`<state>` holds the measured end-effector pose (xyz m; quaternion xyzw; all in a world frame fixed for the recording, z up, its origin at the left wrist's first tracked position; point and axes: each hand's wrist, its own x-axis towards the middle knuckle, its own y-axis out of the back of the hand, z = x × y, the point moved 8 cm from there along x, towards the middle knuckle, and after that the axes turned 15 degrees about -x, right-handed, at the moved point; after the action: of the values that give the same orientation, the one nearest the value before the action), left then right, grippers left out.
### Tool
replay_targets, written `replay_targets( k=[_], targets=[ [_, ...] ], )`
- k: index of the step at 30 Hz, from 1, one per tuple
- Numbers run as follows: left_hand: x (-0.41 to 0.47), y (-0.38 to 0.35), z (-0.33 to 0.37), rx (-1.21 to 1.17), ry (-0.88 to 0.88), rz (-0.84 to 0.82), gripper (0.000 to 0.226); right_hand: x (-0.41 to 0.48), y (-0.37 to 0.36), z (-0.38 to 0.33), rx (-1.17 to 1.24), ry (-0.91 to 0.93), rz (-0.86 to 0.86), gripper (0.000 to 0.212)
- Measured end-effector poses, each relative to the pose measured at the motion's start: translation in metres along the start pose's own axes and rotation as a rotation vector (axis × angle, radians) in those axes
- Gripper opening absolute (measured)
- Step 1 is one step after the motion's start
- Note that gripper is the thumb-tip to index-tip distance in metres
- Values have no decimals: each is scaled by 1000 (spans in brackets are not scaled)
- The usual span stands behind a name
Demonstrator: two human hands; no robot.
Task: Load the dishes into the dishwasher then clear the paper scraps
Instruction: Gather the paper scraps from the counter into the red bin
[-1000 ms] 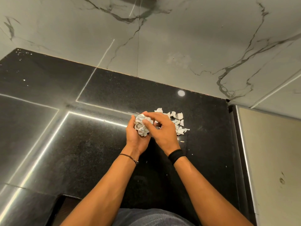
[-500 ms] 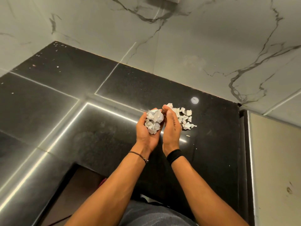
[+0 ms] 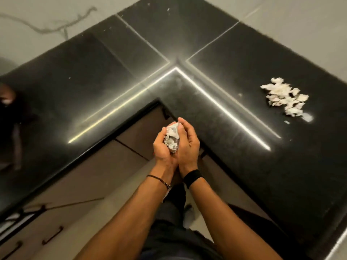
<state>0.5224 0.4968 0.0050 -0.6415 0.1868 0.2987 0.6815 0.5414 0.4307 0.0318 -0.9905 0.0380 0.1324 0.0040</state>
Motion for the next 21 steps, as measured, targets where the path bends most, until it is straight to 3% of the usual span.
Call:
replay_targets(
  k=[6, 11, 17, 21],
  targets=[
    [-8, 79, 51, 18, -82, 147, 33, -46, -40, 74, 7, -257, -47, 28],
    [45, 141, 54, 118, -52, 328, 31, -28, -50, 161, 67, -496, -5, 26],
    [155, 230, 47, 158, 15, 510, 57, 32, -60, 287, -60, -644, 171, 25],
    [209, 264, 58, 295, 38, 347, 52, 62, -73, 344, 40, -578, 154, 28]
  ],
)
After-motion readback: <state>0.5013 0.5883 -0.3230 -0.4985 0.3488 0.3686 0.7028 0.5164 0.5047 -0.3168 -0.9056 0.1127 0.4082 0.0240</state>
